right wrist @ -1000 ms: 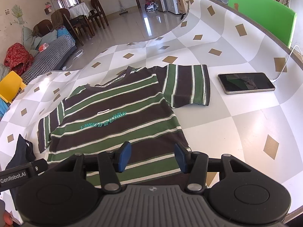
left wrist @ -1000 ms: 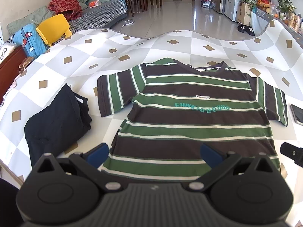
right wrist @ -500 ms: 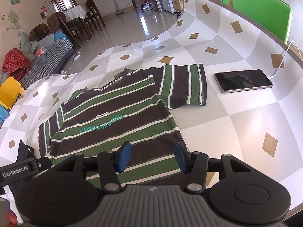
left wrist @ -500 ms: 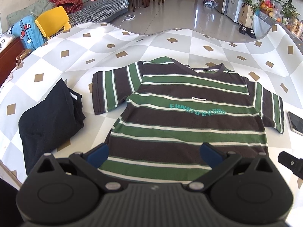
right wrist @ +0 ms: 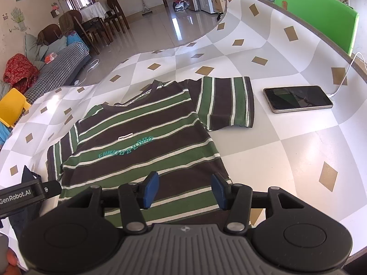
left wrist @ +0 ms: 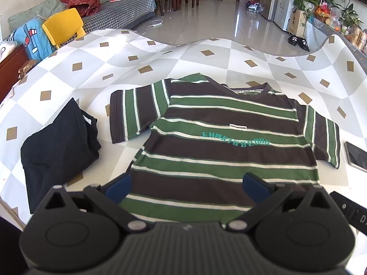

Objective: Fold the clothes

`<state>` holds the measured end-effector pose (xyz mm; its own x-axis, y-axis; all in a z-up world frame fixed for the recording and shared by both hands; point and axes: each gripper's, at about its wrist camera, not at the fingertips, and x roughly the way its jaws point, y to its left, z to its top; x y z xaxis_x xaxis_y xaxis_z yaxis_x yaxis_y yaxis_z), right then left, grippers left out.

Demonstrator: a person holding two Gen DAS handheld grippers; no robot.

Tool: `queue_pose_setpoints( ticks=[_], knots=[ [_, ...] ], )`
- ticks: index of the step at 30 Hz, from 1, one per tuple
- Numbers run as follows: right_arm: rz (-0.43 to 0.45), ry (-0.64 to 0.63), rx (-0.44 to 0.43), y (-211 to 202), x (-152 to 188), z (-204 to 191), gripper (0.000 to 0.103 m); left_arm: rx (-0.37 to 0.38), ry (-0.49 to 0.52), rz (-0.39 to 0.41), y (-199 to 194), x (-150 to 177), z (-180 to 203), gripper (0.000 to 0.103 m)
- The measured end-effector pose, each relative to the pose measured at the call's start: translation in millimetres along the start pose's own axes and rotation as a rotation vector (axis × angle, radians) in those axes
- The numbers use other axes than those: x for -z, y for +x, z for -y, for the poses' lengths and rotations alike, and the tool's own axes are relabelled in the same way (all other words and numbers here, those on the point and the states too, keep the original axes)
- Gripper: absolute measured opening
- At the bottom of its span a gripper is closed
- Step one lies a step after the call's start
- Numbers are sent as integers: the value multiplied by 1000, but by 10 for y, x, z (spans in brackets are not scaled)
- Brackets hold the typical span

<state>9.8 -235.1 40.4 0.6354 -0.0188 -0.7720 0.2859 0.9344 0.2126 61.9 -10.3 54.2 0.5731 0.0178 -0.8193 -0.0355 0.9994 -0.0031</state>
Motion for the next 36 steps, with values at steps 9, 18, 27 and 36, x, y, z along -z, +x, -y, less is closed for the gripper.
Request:
queue_pose_setpoints(
  ticks=[9, 18, 27, 36],
  knots=[
    [-22, 24, 19, 35, -37, 53, 49, -36, 3, -26, 136, -1, 24, 103],
    [7, 42, 9, -25, -92, 107, 49, -67, 27, -35, 212, 11, 141, 103],
    [12, 50, 0, -51, -127, 112, 49, -62, 34, -40, 204, 24, 189, 103],
    [20, 58, 3, -82, -133, 132, 49, -59, 29, -34, 169, 23, 187, 103]
  ],
)
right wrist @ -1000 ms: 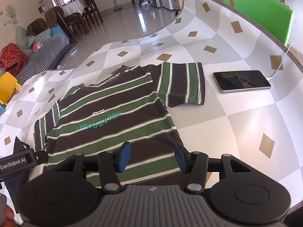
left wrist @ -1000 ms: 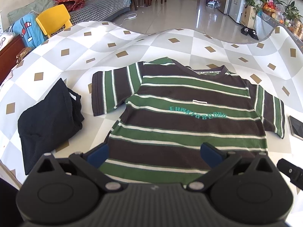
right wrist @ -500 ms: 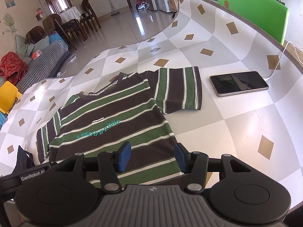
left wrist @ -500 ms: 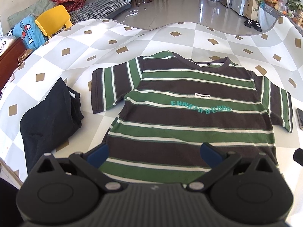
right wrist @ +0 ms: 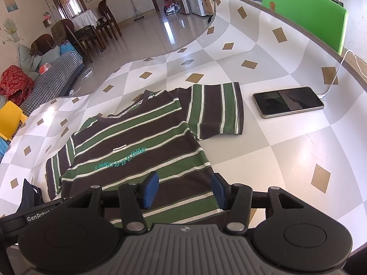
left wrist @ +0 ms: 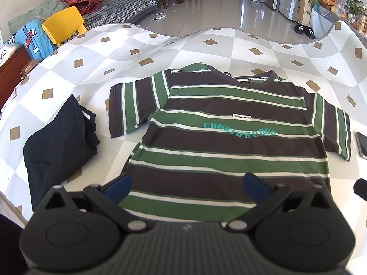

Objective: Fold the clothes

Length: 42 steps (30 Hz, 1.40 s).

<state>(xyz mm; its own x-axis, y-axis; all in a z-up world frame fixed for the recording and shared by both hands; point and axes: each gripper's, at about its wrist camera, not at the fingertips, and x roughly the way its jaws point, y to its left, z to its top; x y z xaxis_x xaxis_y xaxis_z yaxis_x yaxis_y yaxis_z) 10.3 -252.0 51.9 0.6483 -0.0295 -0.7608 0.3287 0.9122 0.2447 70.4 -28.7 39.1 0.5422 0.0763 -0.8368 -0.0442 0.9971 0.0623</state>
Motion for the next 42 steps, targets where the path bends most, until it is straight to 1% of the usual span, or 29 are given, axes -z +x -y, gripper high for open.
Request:
queue_pose_setpoints(
  ticks=[14, 21, 27, 31, 37, 42],
  knots=[
    [0, 17, 1, -11, -13, 48, 49, -4, 5, -1, -15, 17, 24, 103],
    [20, 33, 12, -41, -44, 89, 49, -5, -8, 17, -93, -23, -38, 103],
    [11, 21, 15, -6, -26, 76, 49, -3, -22, 24, -149, -44, -104, 103],
    [-10, 13, 4, 23, 7, 57, 49, -5, -14, 24, -182, -17, -110, 103],
    [8, -4, 3, -12, 43, 28, 49, 0, -15, 30, -234, 46, -132, 103],
    [4, -17, 9, -8, 82, 10, 49, -1, -9, 27, -261, 117, -153, 103]
  ],
)
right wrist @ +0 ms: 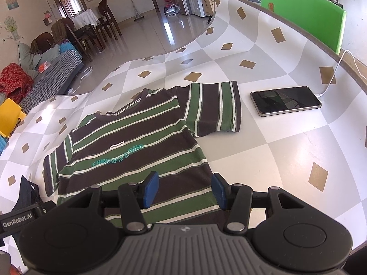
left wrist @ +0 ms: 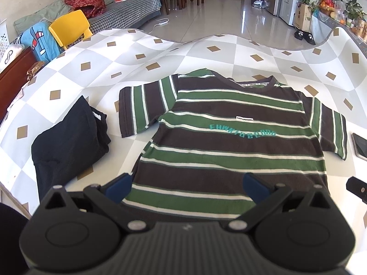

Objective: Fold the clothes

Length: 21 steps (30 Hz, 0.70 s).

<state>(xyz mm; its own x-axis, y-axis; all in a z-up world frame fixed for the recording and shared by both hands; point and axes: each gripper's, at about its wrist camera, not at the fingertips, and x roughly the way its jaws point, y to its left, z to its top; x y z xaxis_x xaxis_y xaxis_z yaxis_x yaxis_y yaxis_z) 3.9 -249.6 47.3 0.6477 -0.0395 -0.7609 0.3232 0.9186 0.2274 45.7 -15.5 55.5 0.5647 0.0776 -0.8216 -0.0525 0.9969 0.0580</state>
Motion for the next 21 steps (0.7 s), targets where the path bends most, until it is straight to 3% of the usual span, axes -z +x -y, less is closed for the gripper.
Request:
queue_pose_setpoints(
  ticks=[21],
  knots=[
    [-38, -24, 2, 48, 143, -31, 49, -4, 65, -39, -17, 350, 2, 103]
  ],
)
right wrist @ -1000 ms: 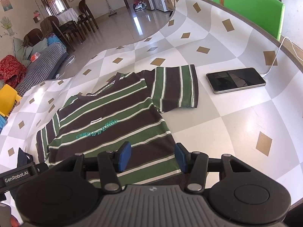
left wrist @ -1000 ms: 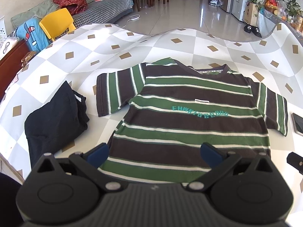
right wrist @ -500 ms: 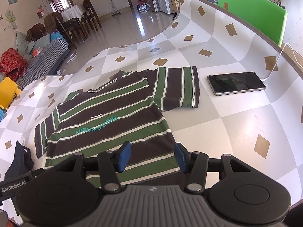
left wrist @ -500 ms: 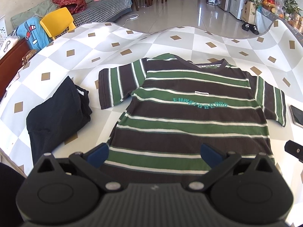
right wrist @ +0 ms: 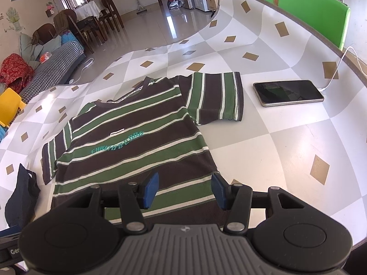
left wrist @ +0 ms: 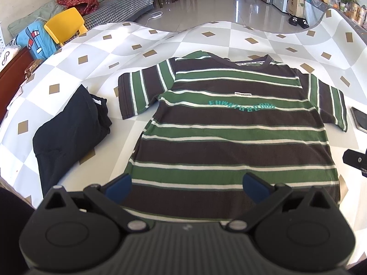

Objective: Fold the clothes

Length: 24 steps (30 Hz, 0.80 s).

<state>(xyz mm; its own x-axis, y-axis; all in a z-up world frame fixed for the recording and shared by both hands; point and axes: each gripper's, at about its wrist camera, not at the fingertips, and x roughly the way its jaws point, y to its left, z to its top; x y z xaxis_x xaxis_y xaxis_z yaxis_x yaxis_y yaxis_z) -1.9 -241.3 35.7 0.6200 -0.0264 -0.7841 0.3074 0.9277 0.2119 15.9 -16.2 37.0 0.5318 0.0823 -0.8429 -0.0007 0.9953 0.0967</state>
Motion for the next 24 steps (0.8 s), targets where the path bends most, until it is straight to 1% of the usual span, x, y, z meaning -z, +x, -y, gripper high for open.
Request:
queue_pose_setpoints(
  ticks=[10, 24],
  knots=[
    [-54, -10, 34, 95, 133, 4, 49, -2, 35, -45, 75, 187, 11, 103],
    [-73, -51, 58, 87, 314, -20, 49, -7, 47, -49, 52, 314, -35, 103]
  ],
)
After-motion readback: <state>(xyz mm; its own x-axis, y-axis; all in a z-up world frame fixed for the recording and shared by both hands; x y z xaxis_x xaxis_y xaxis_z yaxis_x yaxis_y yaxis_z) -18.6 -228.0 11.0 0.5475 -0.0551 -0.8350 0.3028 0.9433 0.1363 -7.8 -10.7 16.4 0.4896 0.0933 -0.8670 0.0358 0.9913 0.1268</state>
